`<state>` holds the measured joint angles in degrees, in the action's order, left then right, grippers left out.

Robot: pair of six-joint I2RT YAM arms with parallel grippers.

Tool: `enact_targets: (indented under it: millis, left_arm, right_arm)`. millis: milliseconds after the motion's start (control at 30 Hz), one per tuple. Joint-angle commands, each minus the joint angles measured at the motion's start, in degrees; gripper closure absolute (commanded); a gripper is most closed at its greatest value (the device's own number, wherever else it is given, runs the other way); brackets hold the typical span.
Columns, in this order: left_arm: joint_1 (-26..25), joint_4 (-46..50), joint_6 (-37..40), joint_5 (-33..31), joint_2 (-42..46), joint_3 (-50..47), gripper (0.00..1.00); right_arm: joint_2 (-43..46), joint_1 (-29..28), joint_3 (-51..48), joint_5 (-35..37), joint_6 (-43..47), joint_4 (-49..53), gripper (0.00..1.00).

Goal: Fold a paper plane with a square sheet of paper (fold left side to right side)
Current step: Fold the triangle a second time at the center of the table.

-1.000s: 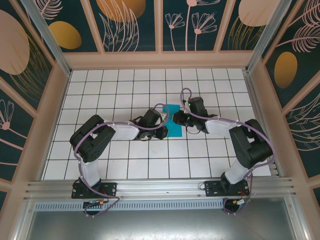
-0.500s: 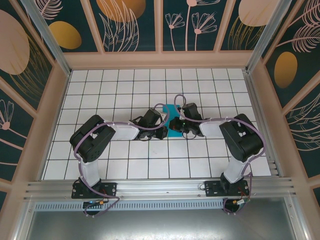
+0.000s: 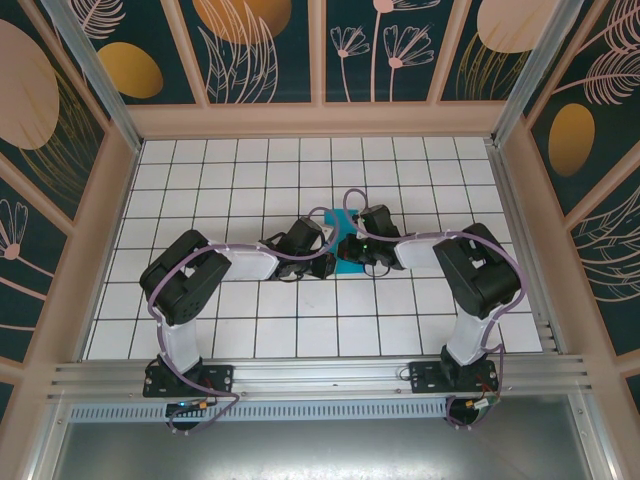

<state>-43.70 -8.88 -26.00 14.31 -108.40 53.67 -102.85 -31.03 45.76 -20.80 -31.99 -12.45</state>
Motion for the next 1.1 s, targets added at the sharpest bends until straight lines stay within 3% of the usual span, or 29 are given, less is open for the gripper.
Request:
enact_targets:
  millis: [0, 1067]
  left_arm:
    - [-0.02, 6.07, 0.16, -3.08, -4.35, -1.93, 0.90]
    - [-0.04, 5.16, -0.21, -2.91, -5.00, -2.43, 0.91]
  right_arm:
    - [-1.00, 0.33, 0.88, 3.31, 1.77, 1.59, 1.00]
    - [-1.36, 13.01, 3.40, -0.04, 6.41, 1.96, 1.00]
